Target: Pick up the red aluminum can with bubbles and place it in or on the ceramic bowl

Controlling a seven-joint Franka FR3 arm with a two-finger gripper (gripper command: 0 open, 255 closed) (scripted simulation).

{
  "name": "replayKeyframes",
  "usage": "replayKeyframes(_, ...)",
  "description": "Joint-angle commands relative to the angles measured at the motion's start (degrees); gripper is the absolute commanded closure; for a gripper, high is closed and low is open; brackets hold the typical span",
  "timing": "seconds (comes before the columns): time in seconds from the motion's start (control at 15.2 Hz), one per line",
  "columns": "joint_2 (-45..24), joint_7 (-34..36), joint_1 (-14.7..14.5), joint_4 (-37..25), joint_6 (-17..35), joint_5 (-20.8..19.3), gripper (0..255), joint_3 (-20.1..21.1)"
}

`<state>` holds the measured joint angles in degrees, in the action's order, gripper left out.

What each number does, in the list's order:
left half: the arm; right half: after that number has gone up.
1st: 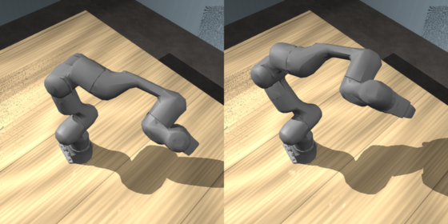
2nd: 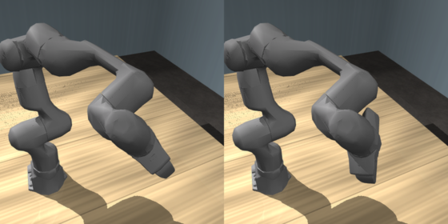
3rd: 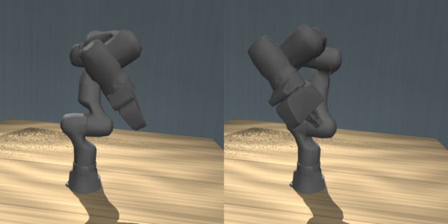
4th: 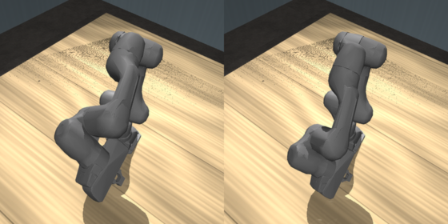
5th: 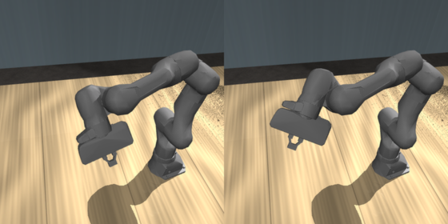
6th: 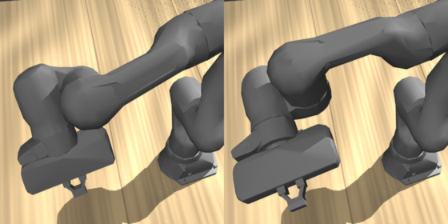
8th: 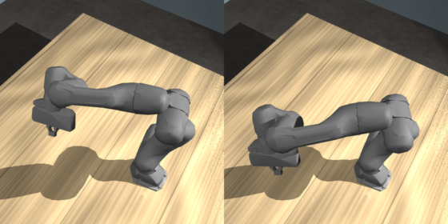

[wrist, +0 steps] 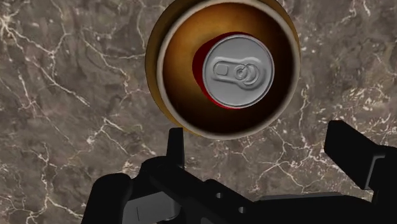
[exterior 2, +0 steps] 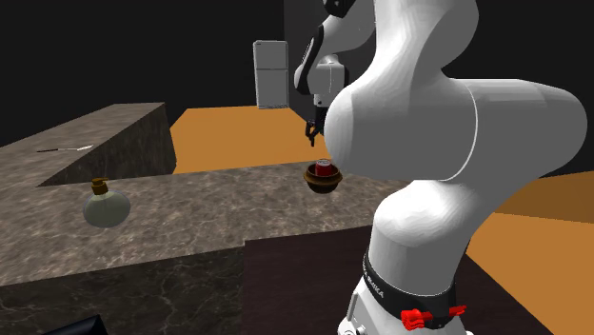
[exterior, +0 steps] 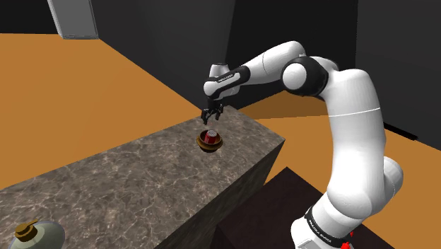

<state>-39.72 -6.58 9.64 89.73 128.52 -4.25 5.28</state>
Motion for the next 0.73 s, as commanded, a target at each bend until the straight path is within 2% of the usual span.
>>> replayKeyframes(0.0, 1.72, -0.11, 0.09, -0.24, -1.94, 0.17, 0, 0.13)
replayKeyframes(0.13, 3.56, -0.22, 0.17, -0.84, -4.39, 0.36, 0, 0.26)
replayKeyframes(0.66, 3.56, -0.22, 0.17, -0.84, -4.39, 0.36, 0, 0.26)
